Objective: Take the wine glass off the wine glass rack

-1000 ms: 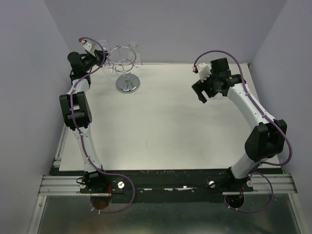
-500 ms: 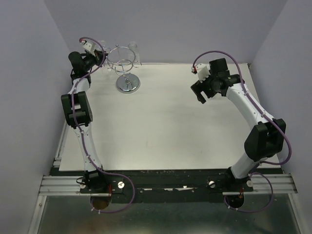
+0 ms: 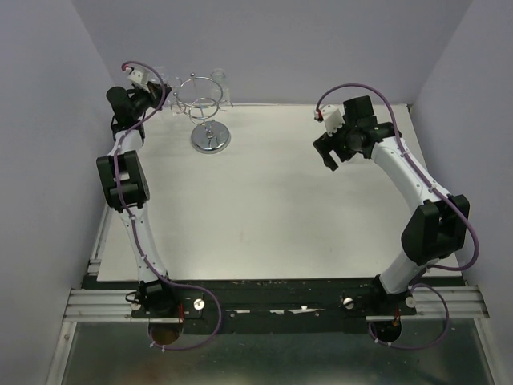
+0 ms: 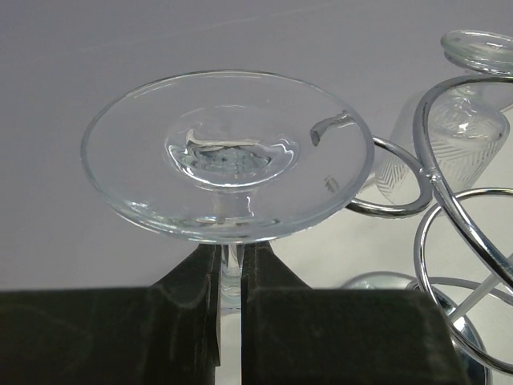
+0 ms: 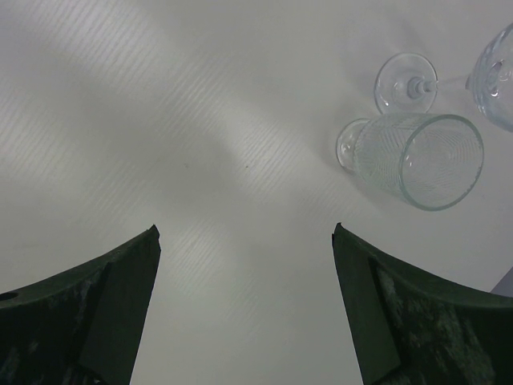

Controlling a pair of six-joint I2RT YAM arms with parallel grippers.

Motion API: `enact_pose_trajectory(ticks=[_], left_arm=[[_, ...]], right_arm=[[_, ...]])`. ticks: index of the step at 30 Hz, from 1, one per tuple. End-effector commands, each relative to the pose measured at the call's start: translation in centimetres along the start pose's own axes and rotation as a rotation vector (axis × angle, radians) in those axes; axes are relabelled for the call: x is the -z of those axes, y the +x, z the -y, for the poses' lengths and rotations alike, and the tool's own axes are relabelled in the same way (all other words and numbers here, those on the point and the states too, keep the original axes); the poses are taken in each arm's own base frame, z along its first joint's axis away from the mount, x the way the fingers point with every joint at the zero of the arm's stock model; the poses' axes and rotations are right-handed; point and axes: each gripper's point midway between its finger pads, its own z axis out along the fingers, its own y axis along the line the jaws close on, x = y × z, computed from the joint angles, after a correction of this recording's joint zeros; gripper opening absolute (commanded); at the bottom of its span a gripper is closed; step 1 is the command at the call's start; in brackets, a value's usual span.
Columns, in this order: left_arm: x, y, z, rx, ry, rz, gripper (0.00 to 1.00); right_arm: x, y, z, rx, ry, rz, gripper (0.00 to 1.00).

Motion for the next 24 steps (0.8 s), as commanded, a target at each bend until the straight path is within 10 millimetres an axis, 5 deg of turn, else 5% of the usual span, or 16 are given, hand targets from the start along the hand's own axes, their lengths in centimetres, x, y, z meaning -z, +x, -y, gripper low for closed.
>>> enact_pose_trajectory(ticks=[1, 8, 11, 18, 24], left_arm=[[1.1, -5.3, -1.2, -0.116, -0.037, 0.084, 0.05], [2.6, -6.6, -1.1, -0.13, -0.046, 0.057, 0.05], [3.6, -7.9, 0.6, -0.113, -0.03, 0.047, 0.05], [7.7, -12.1, 7.1, -0.004, 0.002, 0.038, 0.04], [11.5, -12.1, 13.1, 0.162, 0.005, -0.017, 0.04]], right_arm=[[-0.3, -0.9, -0.3, 0.002, -0.022, 0.029, 0.95], [-0.1, -1.4, -0.3, -0.012, -0.025, 0.041, 0.95], [0.4, -2.0, -0.6, -0.029, -0.039, 0.056, 0.95], [2.2, -4.2, 0.0, -0.026, -0.026, 0.128, 0.95], [3.3, -5.7, 0.2, -0.019, -0.023, 0.181, 0.95]])
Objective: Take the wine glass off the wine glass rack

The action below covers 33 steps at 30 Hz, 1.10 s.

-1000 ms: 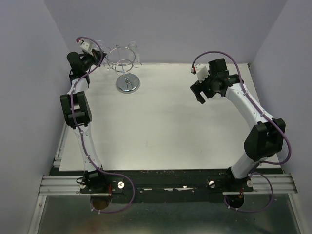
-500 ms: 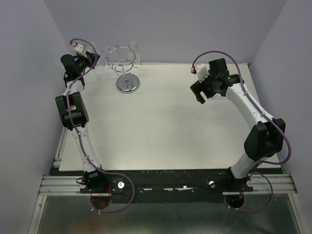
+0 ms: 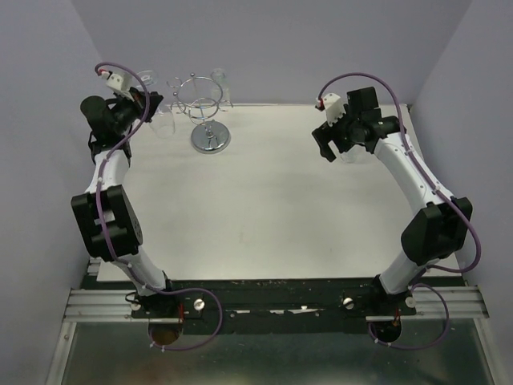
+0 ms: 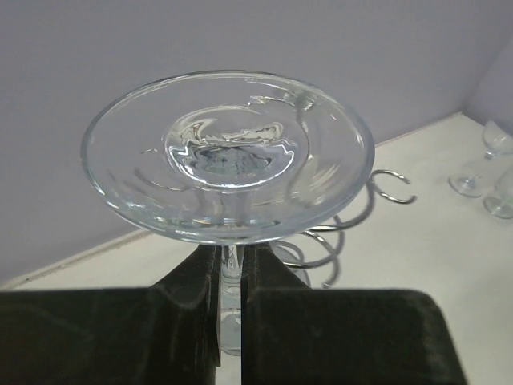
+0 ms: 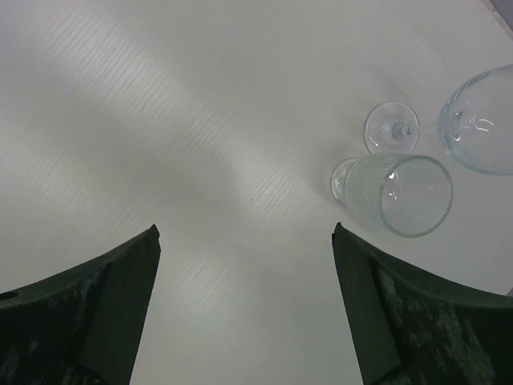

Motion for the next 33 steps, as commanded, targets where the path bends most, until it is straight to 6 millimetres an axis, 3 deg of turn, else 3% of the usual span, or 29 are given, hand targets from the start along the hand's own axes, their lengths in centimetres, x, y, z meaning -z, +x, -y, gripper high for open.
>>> enact_pose_trajectory(ticks=[1, 9, 14, 18, 22, 25, 29, 33], left_arm=[[2.9, -1.2, 5.2, 0.082, 0.041, -0.011, 0.04], [7.9, 0.7, 10.9, 0.176, 0.032, -0.067, 0.04], [9.5, 2.6, 14.0, 0.323, 0.007, -0.116, 0.02], [11.0, 4.9, 17.7, 0.367, 0.058, -0.19, 0.02], [11.5, 7.7, 20.3, 0.376, 0.116, -0.315, 0.02], [12.2, 9.5, 20.4, 0.377, 0.102, -0.437, 0.02], [13.0, 10.4, 20.7, 0.334, 0.135, -0.511, 0.0], [13.9, 11.1, 22.2, 0.444, 0.158, -0.543, 0.0]], right_arm=[[1.7, -2.6, -0.2, -0.006, -0.007, 0.085, 0.95], [2.1, -3.4, -0.7, -0.029, -0.041, 0.1, 0.95], [2.8, -4.2, 0.7, 0.093, 0.025, 0.107, 0.97], [3.5, -5.6, 1.4, 0.121, 0.061, 0.17, 0.98], [4.6, -6.0, -0.3, 0.093, -0.002, 0.221, 0.97], [6.4, -6.8, -1.8, 0.074, -0.045, 0.307, 0.97], [6.6, -7.0, -3.2, 0.119, -0.027, 0.404, 0.97], [7.4, -7.6, -4.9, 0.241, 0.023, 0.454, 0.97]])
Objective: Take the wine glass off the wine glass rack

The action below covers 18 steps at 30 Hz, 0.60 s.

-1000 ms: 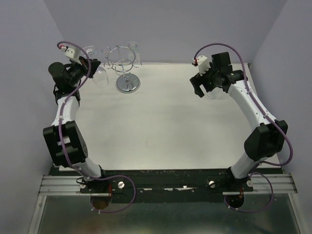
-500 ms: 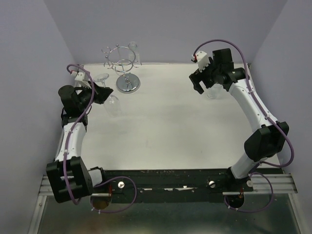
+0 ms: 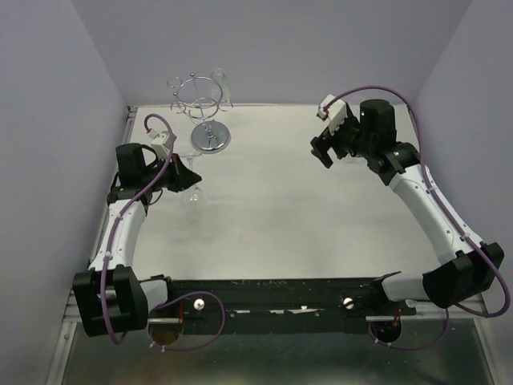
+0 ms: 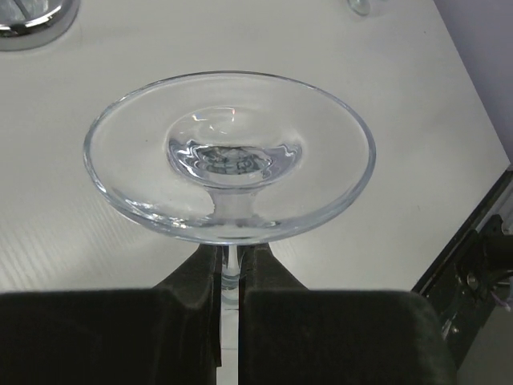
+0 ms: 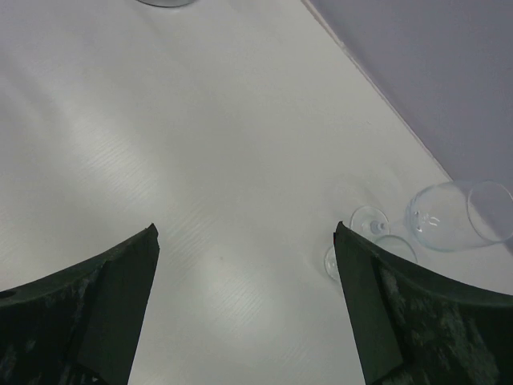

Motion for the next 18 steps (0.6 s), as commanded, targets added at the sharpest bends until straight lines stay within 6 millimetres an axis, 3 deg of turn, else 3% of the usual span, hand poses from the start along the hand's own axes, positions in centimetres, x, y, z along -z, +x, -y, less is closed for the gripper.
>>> enact_pose_trajectory(ticks=[1, 7, 11, 15, 18], left_arm=[[0.6, 1.1, 1.8, 0.077, 0.062, -0.035, 0.0], [-0.7, 1.2, 1.7, 0.232, 0.112, 0.009, 0.0], [-2.4, 0.3, 0.5, 0.436, 0.139, 0.052, 0.0], [-4.0, 0.0, -0.2, 0.71, 0.214, 0.102, 0.0], [-4.6, 0.8, -1.2, 0.865, 0.177, 0.07, 0.0]], right_arm=[[-0.1, -2.2, -1.7, 0.149, 0.024, 0.11, 0.97], [0.3, -2.3, -6.7, 0.362, 0.018, 0.168, 1.0], [-0.2, -2.6, -12.0, 0.559, -0.03, 0.268, 1.0], [-1.2, -3.2, -15.8, 0.689, -0.052, 0.37, 1.0], [-2.2, -2.3, -18.8, 0.816, -0.081, 0.447, 1.0]])
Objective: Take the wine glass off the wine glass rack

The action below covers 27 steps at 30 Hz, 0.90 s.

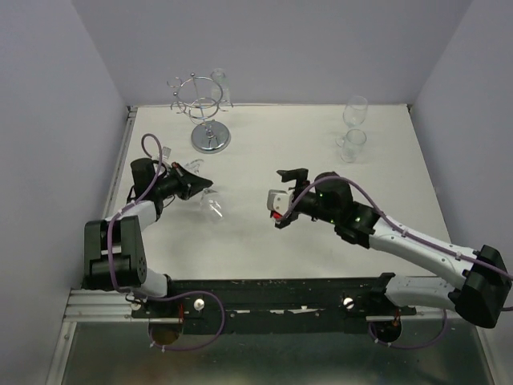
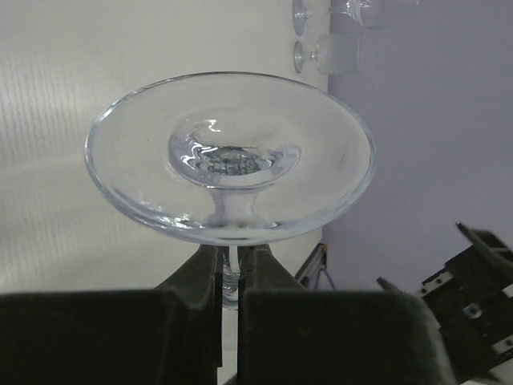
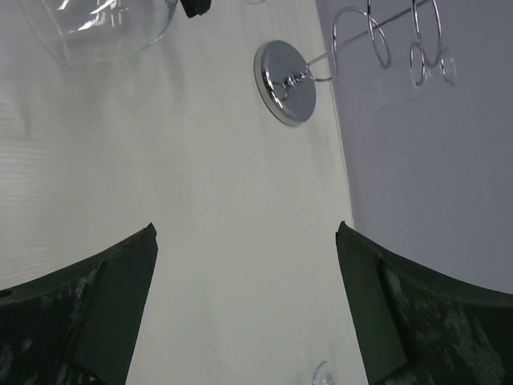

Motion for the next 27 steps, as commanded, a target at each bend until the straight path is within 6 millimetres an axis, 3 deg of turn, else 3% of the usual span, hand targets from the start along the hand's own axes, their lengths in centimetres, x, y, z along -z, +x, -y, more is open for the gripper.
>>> enact_pose_trajectory(ticks=[1, 4, 9, 16, 21, 27], left_arm=[[-0.5, -1.6, 2.2, 0.242, 0.074, 0.016, 0.0], [-0.8, -1.0, 0.7, 0.407, 0.028, -0.012, 0.0], [-0.8, 0.3, -1.2, 0.61, -0.049, -0.006, 0.0], [-0.7, 1.2, -2.4, 0.727, -0.14, -0.005, 0.0], [-0.7, 1.3, -2.4, 0.76, -0.166, -0.028, 0.0], [-0.5, 2.2, -3.0, 0.778, -0.198, -0.035, 0.0]], right_arm=[[-1.7, -1.8, -1.1, 0.264, 0.074, 0.124, 1.0], [-2.6, -2.1, -3.3, 0.381, 0.067, 0.177, 1.0], [-4.0, -3.1, -5.2, 0.401, 0.022, 0.236, 1.0], [-5.9, -5.2, -7.1, 0.449, -0.015, 0.348, 1.0], [-8.0, -5.5, -9.0, 0.49, -0.053, 0.357, 1.0], [-10.2, -7.4, -8.6, 0.475, 0.004, 0.347, 0.97]])
